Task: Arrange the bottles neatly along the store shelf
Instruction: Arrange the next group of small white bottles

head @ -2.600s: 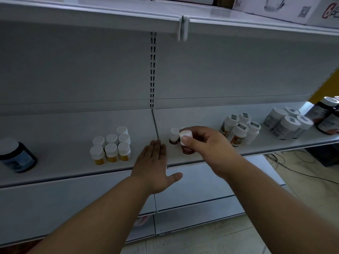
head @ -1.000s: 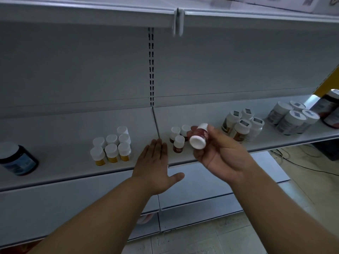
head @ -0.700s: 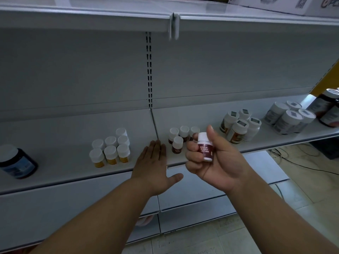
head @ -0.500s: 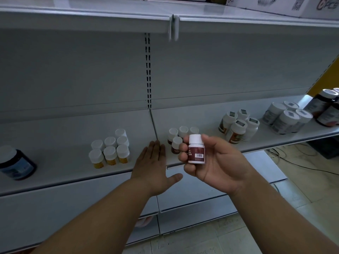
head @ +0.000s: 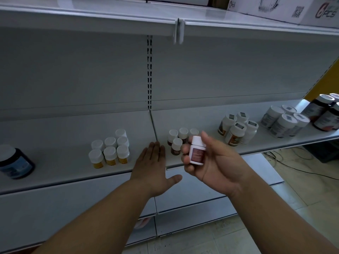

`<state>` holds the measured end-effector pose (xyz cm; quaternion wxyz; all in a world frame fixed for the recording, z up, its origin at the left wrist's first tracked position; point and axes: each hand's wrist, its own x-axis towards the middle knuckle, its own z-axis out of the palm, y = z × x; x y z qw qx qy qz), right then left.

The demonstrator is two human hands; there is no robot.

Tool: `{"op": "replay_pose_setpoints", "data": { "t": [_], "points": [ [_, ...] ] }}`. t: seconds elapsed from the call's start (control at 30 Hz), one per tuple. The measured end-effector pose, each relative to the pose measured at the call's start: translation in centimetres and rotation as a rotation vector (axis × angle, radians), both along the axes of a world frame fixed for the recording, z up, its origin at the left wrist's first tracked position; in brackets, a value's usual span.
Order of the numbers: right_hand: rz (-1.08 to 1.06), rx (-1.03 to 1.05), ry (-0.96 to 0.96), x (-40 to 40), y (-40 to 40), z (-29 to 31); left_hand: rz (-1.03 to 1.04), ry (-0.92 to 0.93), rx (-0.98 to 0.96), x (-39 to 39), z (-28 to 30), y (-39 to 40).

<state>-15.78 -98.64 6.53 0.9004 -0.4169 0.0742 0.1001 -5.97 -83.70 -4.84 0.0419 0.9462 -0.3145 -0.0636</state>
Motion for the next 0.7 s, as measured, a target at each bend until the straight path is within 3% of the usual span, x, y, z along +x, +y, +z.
{"op": "replay_pose_setpoints", "data": {
  "t": [0.27, 0.4, 0.47, 0.7],
  "points": [
    [-0.056, -0.082, 0.01, -0.1, 0.0, -0.1, -0.005, -0.001, 0.002, 0.0, -0.1, 0.0],
    [-0.151, -0.25, -0.031, 0.2, -0.2, -0.4, -0.009, -0.004, 0.019, 0.0, -0.1, 0.1],
    [-0.196, -0.466, -0.064, 0.4, -0.6, -0.4, -0.018, -0.002, 0.028, 0.1, 0.0, 0.1],
    [-0.176, -1.571, -0.187, 3.9, -4.3, -1.1, -0.02, 0.007, 0.031, 0.1, 0.1, 0.1]
  ]
}}
